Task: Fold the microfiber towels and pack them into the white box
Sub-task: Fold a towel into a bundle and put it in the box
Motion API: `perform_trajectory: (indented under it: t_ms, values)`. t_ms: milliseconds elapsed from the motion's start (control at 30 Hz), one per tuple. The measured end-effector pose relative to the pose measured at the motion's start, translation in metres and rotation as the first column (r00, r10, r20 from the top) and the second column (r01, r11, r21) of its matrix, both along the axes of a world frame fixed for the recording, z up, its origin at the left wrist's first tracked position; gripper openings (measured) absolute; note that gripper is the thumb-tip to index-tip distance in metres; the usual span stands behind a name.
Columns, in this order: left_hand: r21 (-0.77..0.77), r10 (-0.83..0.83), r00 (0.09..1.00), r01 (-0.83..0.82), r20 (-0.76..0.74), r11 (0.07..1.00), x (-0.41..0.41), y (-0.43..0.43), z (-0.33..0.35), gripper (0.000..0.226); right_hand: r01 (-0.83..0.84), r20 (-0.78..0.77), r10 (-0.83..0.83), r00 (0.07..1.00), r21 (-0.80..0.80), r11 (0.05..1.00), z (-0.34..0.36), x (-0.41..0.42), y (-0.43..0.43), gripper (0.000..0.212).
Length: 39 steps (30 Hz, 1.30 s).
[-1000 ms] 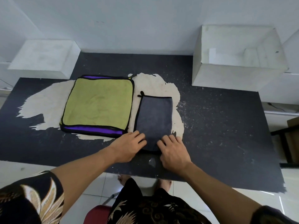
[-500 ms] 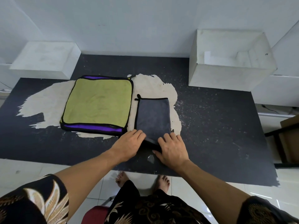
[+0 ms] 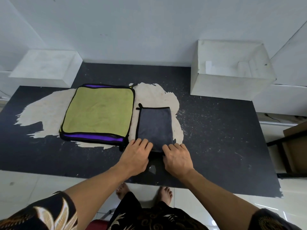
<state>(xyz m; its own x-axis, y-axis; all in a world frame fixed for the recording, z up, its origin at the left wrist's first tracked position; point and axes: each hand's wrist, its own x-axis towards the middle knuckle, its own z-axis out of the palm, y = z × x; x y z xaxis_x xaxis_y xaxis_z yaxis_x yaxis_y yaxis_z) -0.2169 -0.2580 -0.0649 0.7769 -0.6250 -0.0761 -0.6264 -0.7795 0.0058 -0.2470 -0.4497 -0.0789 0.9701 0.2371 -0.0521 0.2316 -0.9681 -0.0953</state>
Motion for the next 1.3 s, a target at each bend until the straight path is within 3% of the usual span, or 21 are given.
perform_trajectory:
  t_ms: [100,233,367,467,533,633,700,800,867,967,1033,1167,1300]
  values:
    - [0.009,0.080,0.997,-0.080,-0.008,0.997,-0.002,-0.004,0.001,0.039,-0.026,0.052,0.023,0.998,0.048,0.998,0.003,0.004,0.002,0.013]
    - [-0.033,0.167,0.986,-0.167,-0.011,0.985,-0.006,-0.015,0.000,0.030,-0.065,0.079,0.057,0.995,0.109,0.992,0.005,0.010,-0.001,0.015]
    - [-0.085,0.137,0.990,-0.138,-0.016,0.987,-0.002,-0.006,-0.006,0.033,-0.101,0.024,0.098,0.995,0.125,0.987,0.006,0.011,-0.009,0.008]
    - [-0.185,0.084,0.987,-0.108,-0.135,0.977,0.008,0.010,-0.004,0.031,-0.052,0.036,0.046,0.998,0.215,0.975,0.006,0.015,-0.017,0.012]
    - [-0.326,0.169,0.932,-0.276,-0.320,0.904,0.024,0.016,0.007,0.022,0.073,-0.007,-0.076,0.997,0.357,0.931,0.010,0.025,-0.022,0.011]
    - [-0.477,0.308,0.810,-0.553,-0.498,0.683,0.059,0.018,0.021,0.011,0.359,-0.223,-0.281,0.934,0.571,0.739,0.020,0.054,-0.025,0.013]
    - [-0.455,0.359,0.758,-0.627,-0.545,0.633,0.082,0.014,0.024,0.012,0.478,-0.331,-0.345,0.878,0.620,0.622,0.025,0.079,-0.024,0.010]
    - [-0.340,0.410,0.673,-0.696,-0.615,0.632,0.108,0.005,0.020,0.019,0.583,-0.425,-0.399,0.813,0.599,0.549,0.027,0.112,-0.020,0.010]
    - [-0.316,0.438,0.668,-0.703,-0.601,0.638,0.123,-0.001,0.018,0.024,0.641,-0.464,-0.443,0.767,0.573,0.510,0.025,0.130,-0.018,0.013]
    - [-0.379,0.500,0.670,-0.732,-0.549,0.566,0.146,-0.009,0.020,0.023,0.697,-0.485,-0.505,0.714,0.564,0.444,0.022,0.153,-0.018,0.017]
    - [-0.367,0.524,0.654,-0.749,-0.546,0.552,0.157,-0.011,0.017,0.021,0.714,-0.493,-0.517,0.699,0.523,0.465,0.018,0.163,-0.020,0.021]
    - [-0.214,0.552,0.639,-0.735,-0.536,0.643,0.162,-0.012,0.001,0.025,0.727,-0.533,-0.495,0.686,0.470,0.501,0.006,0.172,-0.022,0.016]
    - [-0.271,0.584,0.658,-0.741,-0.475,0.615,0.167,-0.017,-0.001,0.028,0.688,-0.478,-0.496,0.725,0.545,0.480,0.009,0.181,-0.021,0.013]
